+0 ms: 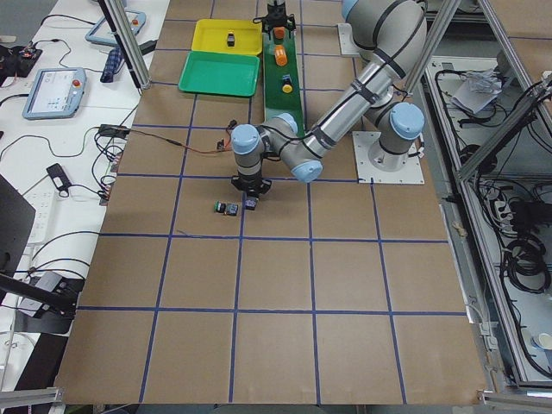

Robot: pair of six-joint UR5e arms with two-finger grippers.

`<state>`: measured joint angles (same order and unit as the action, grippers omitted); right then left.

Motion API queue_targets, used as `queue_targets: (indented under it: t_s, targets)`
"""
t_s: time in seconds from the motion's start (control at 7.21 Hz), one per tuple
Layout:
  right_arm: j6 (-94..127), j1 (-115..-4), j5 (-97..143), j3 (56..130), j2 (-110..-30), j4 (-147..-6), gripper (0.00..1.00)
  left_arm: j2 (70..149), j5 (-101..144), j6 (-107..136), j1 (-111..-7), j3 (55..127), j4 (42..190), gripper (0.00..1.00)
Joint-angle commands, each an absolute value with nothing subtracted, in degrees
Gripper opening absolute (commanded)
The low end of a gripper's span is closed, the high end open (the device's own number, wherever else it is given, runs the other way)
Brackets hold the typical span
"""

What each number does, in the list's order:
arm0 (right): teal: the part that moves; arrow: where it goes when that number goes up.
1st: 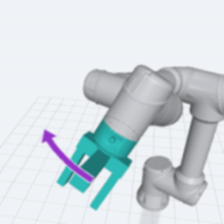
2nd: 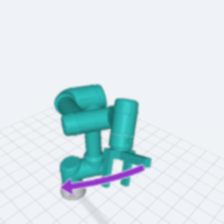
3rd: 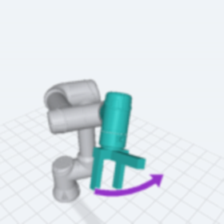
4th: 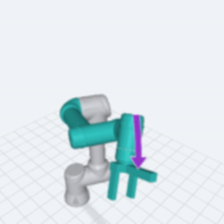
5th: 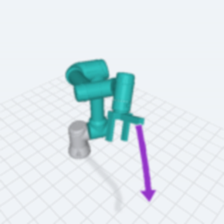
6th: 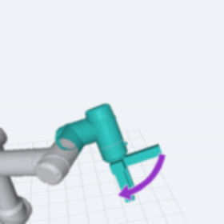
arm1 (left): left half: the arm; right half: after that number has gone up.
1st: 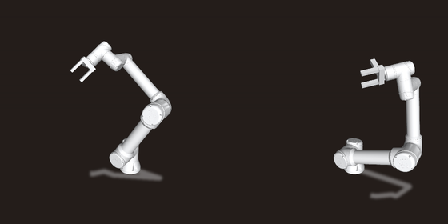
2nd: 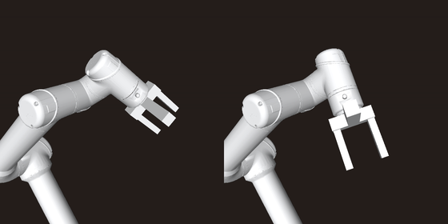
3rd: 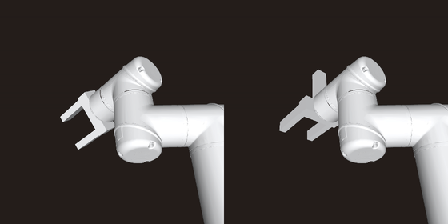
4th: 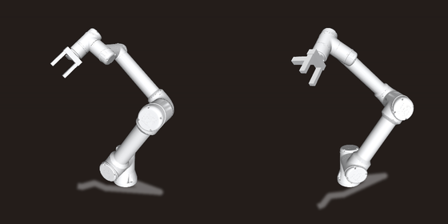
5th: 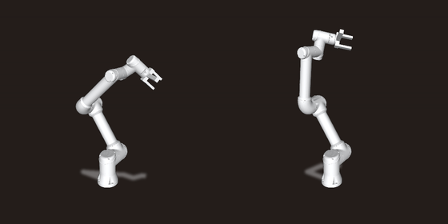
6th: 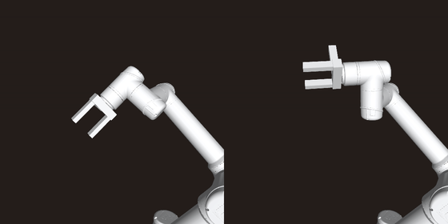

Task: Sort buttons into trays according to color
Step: 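Place the green button on the belt with the left gripper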

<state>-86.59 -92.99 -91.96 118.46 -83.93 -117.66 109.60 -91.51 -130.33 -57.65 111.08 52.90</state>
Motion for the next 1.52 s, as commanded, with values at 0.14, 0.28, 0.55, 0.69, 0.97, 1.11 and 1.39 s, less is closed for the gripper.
queue_targets:
  t_s: [0.14, 0.28, 0.55, 0.69, 0.97, 1.11, 1.39]
  targets:
    - [-86.57, -92.99, -91.85, 118.3, -83.58, -117.69, 1.0, 99.26, -90.71, -111.08, -67.37, 111.01, 69.83, 0.0]
    - [-86.49, -92.99, -91.76, 118.47, -83.58, -117.69, 1.0, 96.18, -90.7, -103.35, -71.33, 111.18, 73.7, 0.0]
    - [-86.75, -92.99, -91.67, 118.04, -83.41, -117.77, 1.0, 93.17, -90.62, -90.69, -80.64, 113.45, 76.2, 0.0]
    - [-86.57, -92.99, -91.84, 118.12, -83.5, -117.6, 1.0, 92.56, -90.35, -83.66, -84.86, 115.38, 76.2, 0.0]
    - [-86.57, -92.99, -91.41, 118.04, -83.5, -117.69, 1.0, 92.02, -88.07, -76.16, -93.91, 117.68, 73.06, 0.0]
    - [-86.49, -92.99, -91.06, 118.04, -83.84, -117.69, 1.0, 93.85, -88.5, -75.24, -95.87, 117.77, 68.43, 0.07]
    - [-86.48, -92.99, -90.97, 118.04, -83.5, -117.69, 1.0, 94.92, -88.51, -75.24, -95.71, 117.77, 66.36, 0.89]
